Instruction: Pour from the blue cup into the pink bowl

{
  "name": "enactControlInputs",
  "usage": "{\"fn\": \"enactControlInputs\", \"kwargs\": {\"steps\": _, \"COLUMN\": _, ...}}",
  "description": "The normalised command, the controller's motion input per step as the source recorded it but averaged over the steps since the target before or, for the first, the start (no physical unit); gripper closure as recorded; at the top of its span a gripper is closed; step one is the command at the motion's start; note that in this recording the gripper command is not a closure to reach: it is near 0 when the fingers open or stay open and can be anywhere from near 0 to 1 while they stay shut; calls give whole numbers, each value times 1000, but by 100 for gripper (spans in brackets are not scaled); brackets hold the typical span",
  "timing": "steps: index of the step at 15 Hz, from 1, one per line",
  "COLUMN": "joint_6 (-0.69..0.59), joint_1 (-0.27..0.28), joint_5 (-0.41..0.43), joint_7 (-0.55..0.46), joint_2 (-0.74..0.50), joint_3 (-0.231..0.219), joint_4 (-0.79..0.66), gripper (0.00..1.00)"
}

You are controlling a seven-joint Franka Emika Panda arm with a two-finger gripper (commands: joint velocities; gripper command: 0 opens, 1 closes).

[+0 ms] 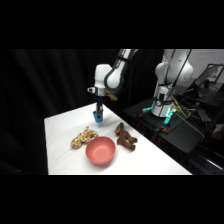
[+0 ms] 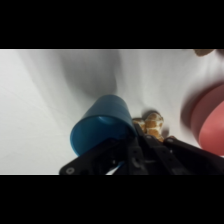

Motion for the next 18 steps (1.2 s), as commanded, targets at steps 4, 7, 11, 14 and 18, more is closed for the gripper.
{"fn": "enactControlInputs", "kwargs": {"steps": 4, "joint_6": 812, "joint_1": 132, "joint_5": 255, "joint_7": 274, "joint_2": 333, "joint_3": 53, "joint_4": -49, "gripper": 15}}
{"fn": "enactControlInputs", "kwargs": {"steps": 7, "joint_6": 401, "joint_1": 233, "joint_5": 138, "joint_7": 201, "joint_2": 260, "joint_3": -164, "joint_4": 52, "gripper": 15}}
{"fn": "enactControlInputs", "kwargs": {"steps": 11, "joint_6": 170, "joint_1": 350, "joint_5": -207, "joint_7": 420, "joint_2": 194, "joint_3": -371, "joint_4": 18, "gripper": 0}}
{"fn": "enactControlInputs", "kwargs": {"steps": 14, "joint_6": 50, "joint_1": 341, "joint_5": 95, "joint_7": 60, "joint_2": 196, "joint_3": -290, "joint_4": 50, "gripper": 0}}
{"fn": "enactControlInputs", "kwargs": {"steps": 18, "joint_6": -153, "joint_1": 319, "joint_5": 49, "joint_7": 21, "joint_2": 50, "joint_3": -262, "joint_4": 25, "gripper": 0}}
